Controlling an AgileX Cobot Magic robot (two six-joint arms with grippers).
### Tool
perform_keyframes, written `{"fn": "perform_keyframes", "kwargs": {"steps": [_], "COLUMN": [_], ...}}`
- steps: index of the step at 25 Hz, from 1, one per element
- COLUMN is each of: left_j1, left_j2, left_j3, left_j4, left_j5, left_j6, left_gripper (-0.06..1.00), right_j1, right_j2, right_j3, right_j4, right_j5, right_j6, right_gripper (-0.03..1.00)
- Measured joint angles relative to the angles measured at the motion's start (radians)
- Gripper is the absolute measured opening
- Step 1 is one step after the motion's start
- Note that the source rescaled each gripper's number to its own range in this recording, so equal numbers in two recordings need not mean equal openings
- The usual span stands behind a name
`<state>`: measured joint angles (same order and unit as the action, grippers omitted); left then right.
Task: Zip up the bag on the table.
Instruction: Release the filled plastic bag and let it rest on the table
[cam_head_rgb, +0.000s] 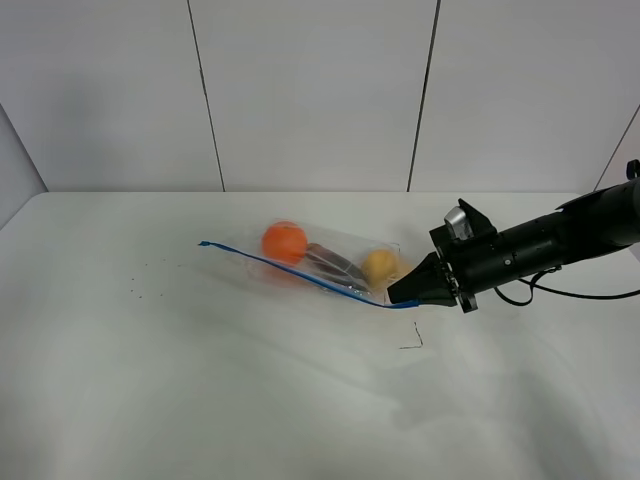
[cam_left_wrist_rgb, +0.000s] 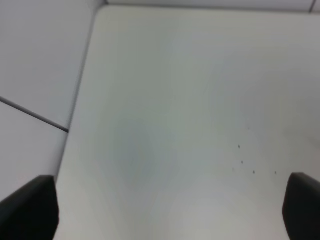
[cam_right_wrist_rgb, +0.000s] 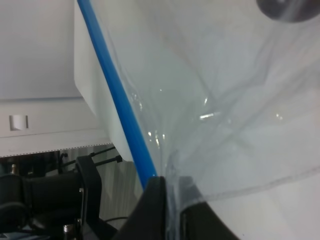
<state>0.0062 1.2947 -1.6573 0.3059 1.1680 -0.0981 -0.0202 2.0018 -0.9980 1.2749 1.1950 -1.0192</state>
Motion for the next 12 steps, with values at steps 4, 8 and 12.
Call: {"fn": "perform_keyframes", "kwargs": {"steps": [4, 8, 12], "left_j1": [0.0, 0.0, 0.0], "left_j2": [-0.085, -0.157, -0.25], "left_j3": [0.0, 0.004, 0.066], "left_j4": [-0.005, -0.006, -0.003], "left_j5": [0.0, 0.001, 0.001], "left_j6": [0.0, 0.0, -0.017], "left_gripper": [1.0, 1.0, 1.0], "right_j1": [0.0, 0.0, 0.0], "right_j2": [0.0, 0.0, 0.0], "right_j3": [0.0, 0.0, 0.0], "right_j4": [-0.003, -0.004, -0.005], "right_j5": [0.0, 0.0, 0.0], "right_j6": [-0.009, -0.014, -0.017], "right_gripper": [0.0, 0.0, 0.0]}}
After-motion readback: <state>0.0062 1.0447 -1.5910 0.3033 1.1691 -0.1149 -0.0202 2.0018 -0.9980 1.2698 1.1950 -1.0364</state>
